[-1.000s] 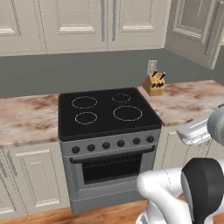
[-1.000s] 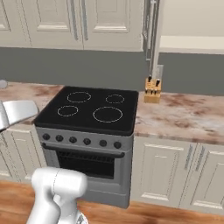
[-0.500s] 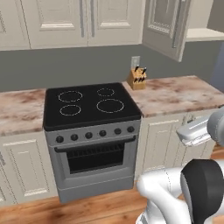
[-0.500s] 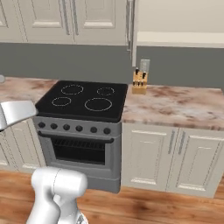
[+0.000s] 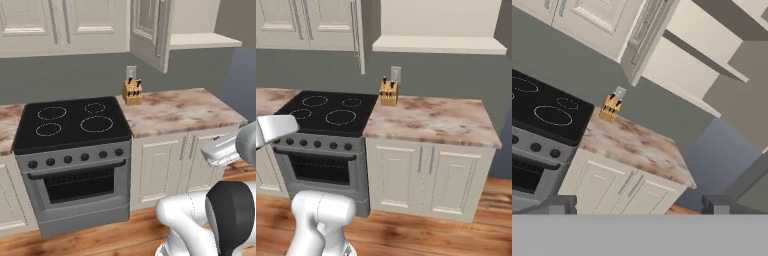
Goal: Close all open cabinet doors.
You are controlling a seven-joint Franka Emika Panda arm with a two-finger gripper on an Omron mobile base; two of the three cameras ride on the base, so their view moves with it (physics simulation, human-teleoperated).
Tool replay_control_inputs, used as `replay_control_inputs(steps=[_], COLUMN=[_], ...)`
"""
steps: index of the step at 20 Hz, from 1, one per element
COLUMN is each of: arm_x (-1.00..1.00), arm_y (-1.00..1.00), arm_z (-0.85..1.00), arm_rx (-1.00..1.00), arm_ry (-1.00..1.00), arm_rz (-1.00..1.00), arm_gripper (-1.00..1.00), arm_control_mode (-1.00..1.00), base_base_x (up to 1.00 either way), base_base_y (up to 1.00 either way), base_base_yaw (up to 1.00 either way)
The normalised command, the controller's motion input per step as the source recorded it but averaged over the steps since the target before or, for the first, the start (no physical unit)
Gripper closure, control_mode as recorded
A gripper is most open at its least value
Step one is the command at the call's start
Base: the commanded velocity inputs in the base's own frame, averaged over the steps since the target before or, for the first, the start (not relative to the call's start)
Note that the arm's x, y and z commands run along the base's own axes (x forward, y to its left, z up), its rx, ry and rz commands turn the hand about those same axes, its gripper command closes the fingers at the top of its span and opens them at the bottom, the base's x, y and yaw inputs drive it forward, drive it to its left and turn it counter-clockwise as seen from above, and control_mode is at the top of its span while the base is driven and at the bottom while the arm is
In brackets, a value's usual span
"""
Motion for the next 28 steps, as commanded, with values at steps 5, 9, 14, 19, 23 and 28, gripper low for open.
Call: replay_control_inputs(steps=[5,9,14,19,23,28], arm_x=[0.00,0.00,0.00,0.00,0.00,0.00], arm_y=[0.00,0.00,0.00,0.00,0.00,0.00], arm_z=[0.00,0.00,0.00,0.00,0.00,0.00], arm_rx=[0.00,0.00,0.00,0.00,0.00,0.00], arm_ry=[0.00,0.00,0.00,0.00,0.00,0.00], arm_rz=[0.00,0.00,0.00,0.00,0.00,0.00], arm_gripper=[-1.00,-1.00,-1.00,-1.00,-1.00,-1.00], arm_control_mode=[1.00,1.00,1.00,1.00,1.00,1.00], base_base_x=[0.00,0.00,0.22,0.41,0.51,0.50], base_base_y=[-0.79,-0.74,-0.54,-0.30,-0.18,-0.16], base_base_yaw=[0.00,0.00,0.00,0.00,0.00,0.00])
